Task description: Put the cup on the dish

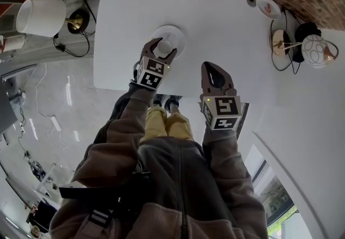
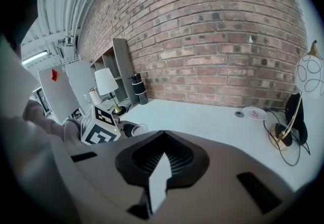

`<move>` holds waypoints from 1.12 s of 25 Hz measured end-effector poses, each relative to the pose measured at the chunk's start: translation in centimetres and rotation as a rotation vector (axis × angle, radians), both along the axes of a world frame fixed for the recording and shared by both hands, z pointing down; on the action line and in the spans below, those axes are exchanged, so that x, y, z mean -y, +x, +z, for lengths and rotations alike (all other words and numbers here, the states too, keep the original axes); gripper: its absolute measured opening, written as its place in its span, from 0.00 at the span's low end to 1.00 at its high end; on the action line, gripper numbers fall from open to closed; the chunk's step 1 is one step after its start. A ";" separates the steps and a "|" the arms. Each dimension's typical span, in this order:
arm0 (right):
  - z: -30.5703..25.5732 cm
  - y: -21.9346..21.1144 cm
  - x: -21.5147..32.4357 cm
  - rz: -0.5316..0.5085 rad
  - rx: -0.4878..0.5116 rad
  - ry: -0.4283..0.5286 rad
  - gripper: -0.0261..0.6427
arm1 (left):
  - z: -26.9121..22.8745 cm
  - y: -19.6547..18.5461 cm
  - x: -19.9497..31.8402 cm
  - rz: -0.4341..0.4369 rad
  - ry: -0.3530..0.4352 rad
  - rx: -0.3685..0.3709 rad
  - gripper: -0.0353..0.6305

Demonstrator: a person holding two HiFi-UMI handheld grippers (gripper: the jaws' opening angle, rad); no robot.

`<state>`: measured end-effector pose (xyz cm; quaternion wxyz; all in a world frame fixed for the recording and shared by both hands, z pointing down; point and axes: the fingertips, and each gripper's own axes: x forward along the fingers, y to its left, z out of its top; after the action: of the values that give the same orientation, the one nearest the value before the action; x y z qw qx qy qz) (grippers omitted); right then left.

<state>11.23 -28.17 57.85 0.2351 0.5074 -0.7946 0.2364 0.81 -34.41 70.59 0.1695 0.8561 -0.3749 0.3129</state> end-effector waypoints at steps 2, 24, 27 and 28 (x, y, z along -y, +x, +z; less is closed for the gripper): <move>0.3 0.1 0.1 0.003 -0.003 -0.005 0.04 | 0.5 0.3 0.2 0.006 -0.008 0.000 0.44; 2.5 0.0 0.4 0.028 -0.005 -0.045 0.04 | 4.1 0.2 0.5 0.018 -0.064 0.029 0.44; 2.6 -0.1 0.7 0.028 -0.008 -0.045 0.04 | 4.3 0.1 0.4 0.019 -0.069 0.031 0.44; 2.6 -0.1 0.7 0.027 -0.009 -0.045 0.04 | 4.4 0.0 0.4 0.020 -0.070 0.031 0.44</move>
<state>11.12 -28.88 60.49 0.2467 0.5138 -0.7810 0.2554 0.86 -34.80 74.95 0.1904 0.8484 -0.3578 0.3405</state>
